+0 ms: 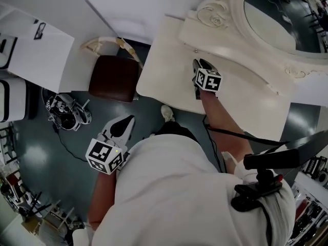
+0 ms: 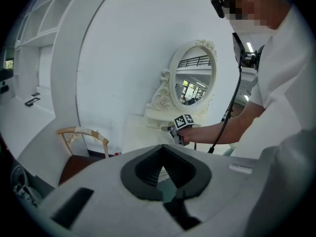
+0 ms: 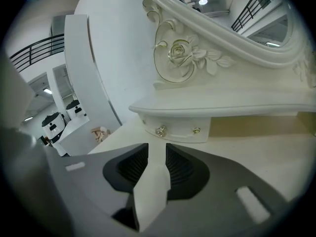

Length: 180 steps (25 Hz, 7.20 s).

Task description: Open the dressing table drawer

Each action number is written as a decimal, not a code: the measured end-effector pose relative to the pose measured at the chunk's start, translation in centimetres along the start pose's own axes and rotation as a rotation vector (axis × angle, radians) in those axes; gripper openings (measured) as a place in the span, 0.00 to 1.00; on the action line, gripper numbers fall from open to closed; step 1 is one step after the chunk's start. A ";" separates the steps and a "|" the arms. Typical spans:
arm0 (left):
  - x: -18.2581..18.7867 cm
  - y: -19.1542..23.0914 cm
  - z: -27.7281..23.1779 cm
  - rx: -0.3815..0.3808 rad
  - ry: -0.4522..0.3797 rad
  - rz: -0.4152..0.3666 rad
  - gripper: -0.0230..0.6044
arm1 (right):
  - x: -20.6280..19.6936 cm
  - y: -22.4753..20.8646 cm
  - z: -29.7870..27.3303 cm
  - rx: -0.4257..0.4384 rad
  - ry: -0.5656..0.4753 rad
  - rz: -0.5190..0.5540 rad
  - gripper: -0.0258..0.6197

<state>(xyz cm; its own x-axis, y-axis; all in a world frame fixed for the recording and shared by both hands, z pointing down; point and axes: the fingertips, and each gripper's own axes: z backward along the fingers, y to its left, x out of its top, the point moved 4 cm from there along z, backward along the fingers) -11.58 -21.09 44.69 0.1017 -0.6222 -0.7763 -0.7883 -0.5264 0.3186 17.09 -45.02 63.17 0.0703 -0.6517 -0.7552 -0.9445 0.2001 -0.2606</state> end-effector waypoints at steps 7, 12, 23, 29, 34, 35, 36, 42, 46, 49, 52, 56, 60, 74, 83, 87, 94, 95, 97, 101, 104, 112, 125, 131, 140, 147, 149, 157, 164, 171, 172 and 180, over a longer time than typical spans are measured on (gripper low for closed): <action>0.4 1.2 0.1 0.046 0.003 0.039 0.04 | 1.7 0.2 -2.9 -0.015 0.008 -0.033 0.28; 0.5 1.8 -0.1 0.055 0.006 0.048 0.04 | 2.4 0.1 -4.0 -0.039 -0.006 -0.063 0.26; 0.4 2.5 0.3 0.058 -0.004 0.060 0.04 | 2.6 0.5 -3.7 -0.079 0.010 -0.065 0.19; 0.4 2.6 0.5 0.053 -0.010 0.054 0.04 | 2.2 0.6 -3.5 -0.086 0.016 -0.058 0.18; 0.0 2.8 0.8 0.046 -0.008 0.059 0.04 | 1.7 0.9 -3.1 -0.087 0.022 -0.051 0.18; -0.1 2.8 0.9 0.045 -0.008 0.060 0.04 | 1.6 1.0 -3.0 -0.088 0.023 -0.049 0.18; -0.2 2.8 1.0 0.044 -0.008 0.060 0.04 | 1.5 1.1 -2.9 -0.088 0.024 -0.047 0.18; -0.8 2.8 1.8 0.041 -0.014 0.059 0.04 | 0.5 1.7 -2.2 -0.093 0.031 -0.044 0.18; -1.2 2.8 2.3 0.038 -0.016 0.062 0.04 | 0.2 2.1 -1.8 -0.093 0.035 -0.041 0.18; -1.6 2.8 2.6 0.036 -0.018 0.061 0.04 | -0.4 2.4 -1.5 -0.092 0.038 -0.041 0.18; -2.0 2.7 3.0 0.035 -0.021 0.062 0.04 | -0.8 2.7 -1.2 -0.093 0.041 -0.041 0.18; -2.4 2.8 3.4 0.033 -0.021 0.064 0.04 | -1.2 3.1 -0.9 -0.095 0.046 -0.041 0.18; -2.8 2.8 3.8 0.035 -0.025 0.063 0.04 | -1.7 3.3 -0.6 -0.096 0.048 -0.041 0.18; -4.1 2.6 5.6 0.034 -0.029 0.061 0.04 | -3.1 4.5 0.5 -0.096 0.044 -0.031 0.19; -5.3 2.3 7.3 0.018 -0.028 0.050 0.04 | -4.0 5.4 2.0 -0.095 0.012 -0.019 0.27; -6.0 1.9 8.3 -0.009 -0.030 0.029 0.04 | -5.4 6.0 3.7 -0.097 0.015 -0.020 0.24; -8.0 0.7 10.6 -0.064 -0.034 -0.016 0.04 | -8.7 8.2 8.8 -0.098 0.024 0.005 0.15; -8.5 0.5 11.1 -0.070 -0.035 -0.022 0.04 | -9.3 8.7 9.7 -0.094 0.026 0.010 0.13; -9.4 0.1 12.1 -0.083 -0.038 -0.034 0.04 | -10.6 9.9 11.5 -0.084 0.029 0.023 0.09; -11.1 -0.9 13.9 -0.106 -0.048 -0.052 0.04 | -13.1 12.3 15.3 -0.056 0.033 0.038 0.05; -12.4 -1.6 15.2 -0.124 -0.057 -0.060 0.04 | -14.8 14.3 18.1 -0.026 0.040 0.052 0.04; -15.1 -3.1 17.9 -0.153 -0.069 -0.072 0.04 | -17.9 19.0 24.5 0.058 0.043 0.103 0.04; -17.1 -4.9 19.0 -0.200 -0.066 -0.088 0.04 | -19.5 25.3 30.8 0.184 0.029 0.274 0.04; -18.2 -5.2 19.3 -0.206 -0.062 -0.081 0.04 | -20.3 26.8 31.7 0.208 0.040 0.318 0.04; -18.9 -4.9 19.7 -0.199 -0.059 -0.070 0.04 | -20.2 28.2 31.9 0.230 0.032 0.372 0.04; -19.3 -5.5 19.7 -0.203 -0.056 -0.072 0.04 | -20.4 28.7 32.5 0.248 0.025 0.385 0.04; -19.3 -5.6 19.7 -0.206 -0.054 -0.076 0.04 | -20.4 28.7 32.7 0.247 0.022 0.385 0.04; -19.5 -6.3 19.6 -0.213 -0.051 -0.088 0.04 | -20.8 28.6 33.5 0.249 0.019 0.391 0.04; -20.0 -6.7 19.9 -0.212 -0.050 -0.091 0.04 | -21.2 28.6 34.1 0.249 0.015 0.393 0.04; -20.2 -7.5 20.0 -0.214 -0.050 -0.100 0.04 | -21.6 28.1 35.1 0.249 0.005 0.388 0.04; -20.2 -7.6 20.0 -0.217 -0.048 -0.103 0.04 | -21.6 28.1 35.2 0.248 0.004 0.386 0.04; -21.0 -8.7 19.9 -0.243 -0.034 -0.117 0.04 | -22.8 27.2 36.6 0.229 0.011 0.373 0.04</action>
<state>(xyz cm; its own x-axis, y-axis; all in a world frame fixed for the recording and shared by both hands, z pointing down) -18.97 8.06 47.36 0.1600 -0.5311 -0.8321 -0.6028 -0.7201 0.3437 1.51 2.09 51.24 -0.2665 -0.5117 -0.8168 -0.8092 0.5792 -0.0988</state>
